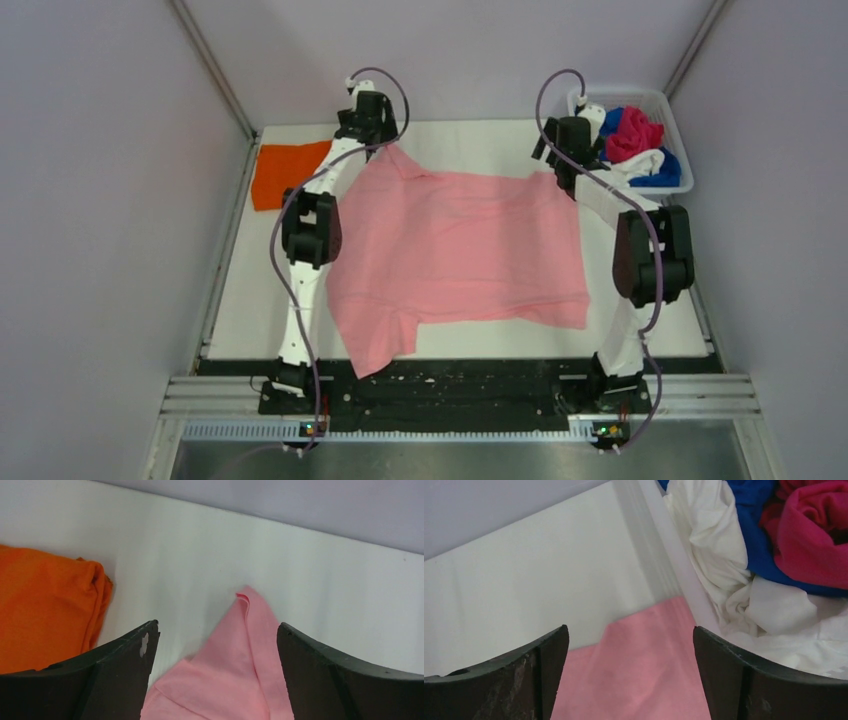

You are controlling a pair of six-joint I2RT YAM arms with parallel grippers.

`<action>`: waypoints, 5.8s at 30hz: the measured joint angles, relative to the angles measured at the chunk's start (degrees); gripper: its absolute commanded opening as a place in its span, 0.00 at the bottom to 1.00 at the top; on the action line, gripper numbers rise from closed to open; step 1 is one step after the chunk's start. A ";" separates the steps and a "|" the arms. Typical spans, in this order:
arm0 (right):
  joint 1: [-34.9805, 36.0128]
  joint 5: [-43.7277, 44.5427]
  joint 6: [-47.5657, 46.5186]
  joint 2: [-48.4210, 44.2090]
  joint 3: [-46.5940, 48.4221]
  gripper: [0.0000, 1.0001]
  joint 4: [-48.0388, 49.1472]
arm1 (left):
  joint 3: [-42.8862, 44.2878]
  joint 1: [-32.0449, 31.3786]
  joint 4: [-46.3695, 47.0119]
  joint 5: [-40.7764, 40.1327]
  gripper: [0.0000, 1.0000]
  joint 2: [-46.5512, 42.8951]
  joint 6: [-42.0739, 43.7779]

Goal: Fold and stack the t-shirts
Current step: Flatten out the tshirt, then grab the side of the flattened tshirt closest away from the robot with both arms

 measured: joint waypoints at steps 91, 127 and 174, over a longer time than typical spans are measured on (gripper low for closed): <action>7.17 -17.25 6.56 -24.81 -32.50 0.99 -10.67 | -61.79 -7.65 7.39 18.05 0.99 -53.59 -19.19; 4.72 -15.50 5.97 -4.52 -14.32 0.99 -11.56 | -38.12 1.99 -3.67 24.06 0.98 -20.92 -22.86; 3.98 -3.32 28.30 -64.57 -54.21 0.95 -20.76 | -96.67 -24.26 -25.05 15.76 0.34 -72.70 -36.61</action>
